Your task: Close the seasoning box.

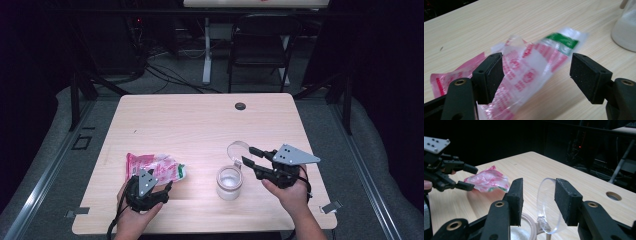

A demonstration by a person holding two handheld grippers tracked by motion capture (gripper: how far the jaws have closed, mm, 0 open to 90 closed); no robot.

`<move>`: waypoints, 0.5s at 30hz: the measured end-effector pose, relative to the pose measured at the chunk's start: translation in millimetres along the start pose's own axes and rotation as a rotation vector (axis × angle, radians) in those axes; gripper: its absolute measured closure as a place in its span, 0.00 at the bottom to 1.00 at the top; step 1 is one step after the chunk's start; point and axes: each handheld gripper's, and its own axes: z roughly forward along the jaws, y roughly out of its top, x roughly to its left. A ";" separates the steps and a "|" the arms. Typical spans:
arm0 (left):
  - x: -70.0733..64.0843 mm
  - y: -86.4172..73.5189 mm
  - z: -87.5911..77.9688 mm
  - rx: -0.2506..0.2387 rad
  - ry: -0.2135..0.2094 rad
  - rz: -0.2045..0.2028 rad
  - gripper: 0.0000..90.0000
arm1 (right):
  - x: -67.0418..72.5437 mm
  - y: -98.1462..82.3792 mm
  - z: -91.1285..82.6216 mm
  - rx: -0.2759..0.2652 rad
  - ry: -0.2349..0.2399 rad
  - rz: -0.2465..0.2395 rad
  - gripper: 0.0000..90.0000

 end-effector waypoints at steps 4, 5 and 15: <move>-3.0 0.5 2.1 0.011 -0.002 0.010 0.31 | -5.7 1.6 -6.3 -0.007 -0.020 0.021 0.65; -3.2 0.5 2.2 0.010 -0.002 0.010 0.31 | -7.6 1.8 -8.1 -0.006 -0.027 0.023 0.66; -4.4 2.7 -4.4 -0.022 -0.012 -0.014 0.35 | -15.8 0.6 -13.0 -0.003 -0.052 0.043 0.70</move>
